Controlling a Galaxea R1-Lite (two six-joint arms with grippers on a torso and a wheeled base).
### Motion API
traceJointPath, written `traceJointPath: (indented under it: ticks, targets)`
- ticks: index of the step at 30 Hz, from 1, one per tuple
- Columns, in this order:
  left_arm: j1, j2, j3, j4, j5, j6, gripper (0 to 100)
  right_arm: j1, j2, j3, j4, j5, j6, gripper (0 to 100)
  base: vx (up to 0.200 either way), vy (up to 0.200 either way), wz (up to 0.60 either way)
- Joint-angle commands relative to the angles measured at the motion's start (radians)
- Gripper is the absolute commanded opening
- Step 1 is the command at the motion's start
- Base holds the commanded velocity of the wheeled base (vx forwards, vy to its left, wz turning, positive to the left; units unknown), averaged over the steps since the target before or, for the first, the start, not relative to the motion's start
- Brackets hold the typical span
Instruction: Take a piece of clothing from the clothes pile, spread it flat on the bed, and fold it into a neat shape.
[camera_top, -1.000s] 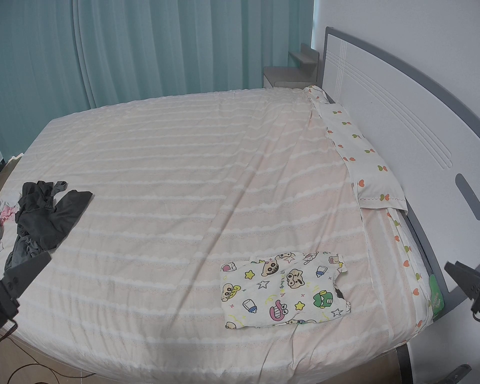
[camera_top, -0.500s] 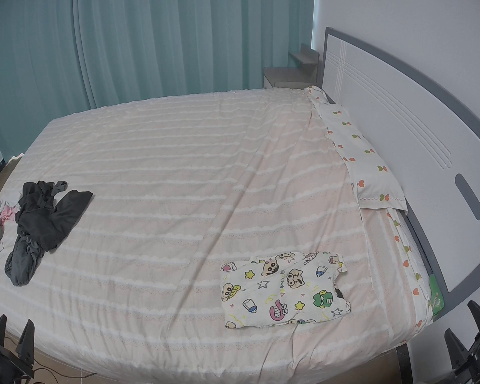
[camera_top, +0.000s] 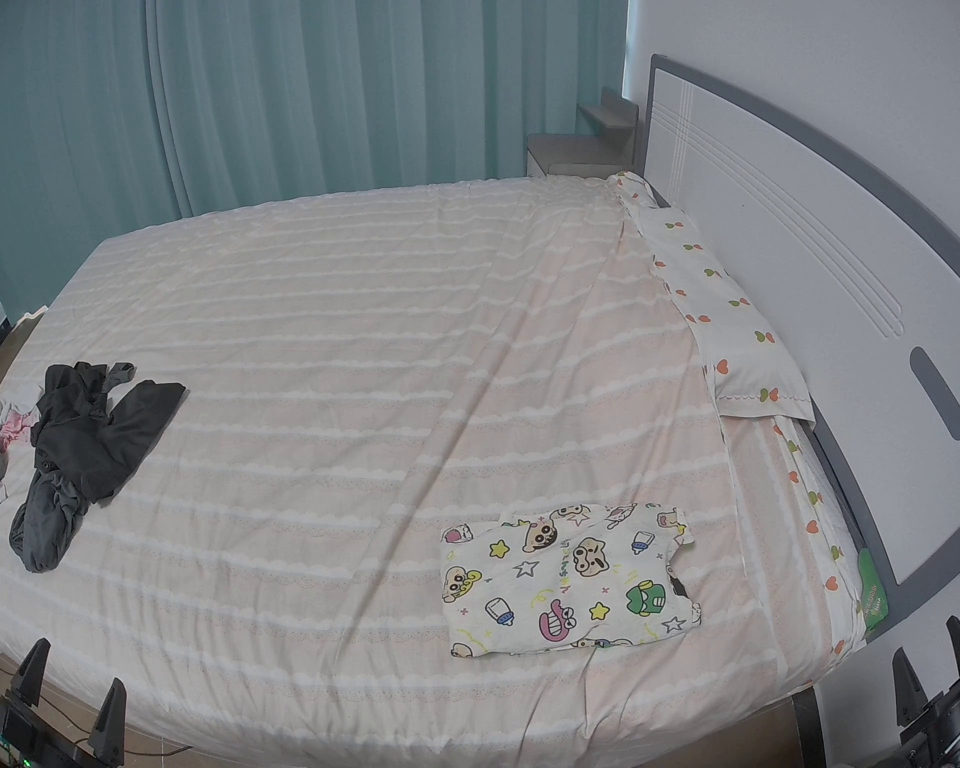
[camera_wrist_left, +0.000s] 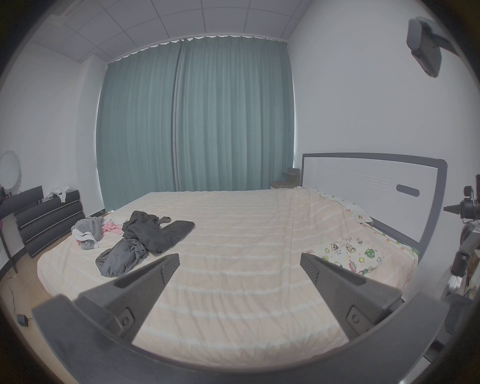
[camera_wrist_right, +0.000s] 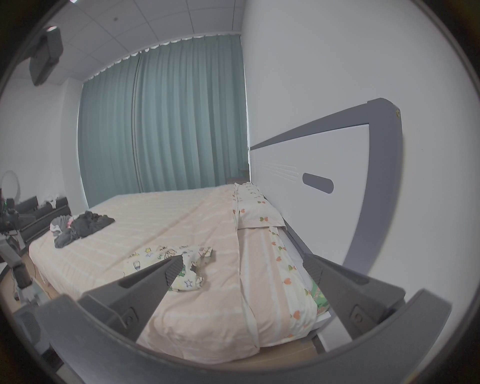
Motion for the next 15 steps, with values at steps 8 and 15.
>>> traceJointPath:
  ticks: [8, 15]
  targets:
    - [0.003, -0.001, 0.014, 0.006, -0.011, -0.003, 100, 0.000, -0.014, 0.006, 0.009, 0.018, -0.035, 100, 0.000, 0.000, 0.00]
    - [0.003, -0.001, 0.014, 0.006, -0.011, -0.003, 100, -0.001, -0.014, 0.006, 0.007, 0.023, -0.038, 100, 0.000, 0.000, 0.00]
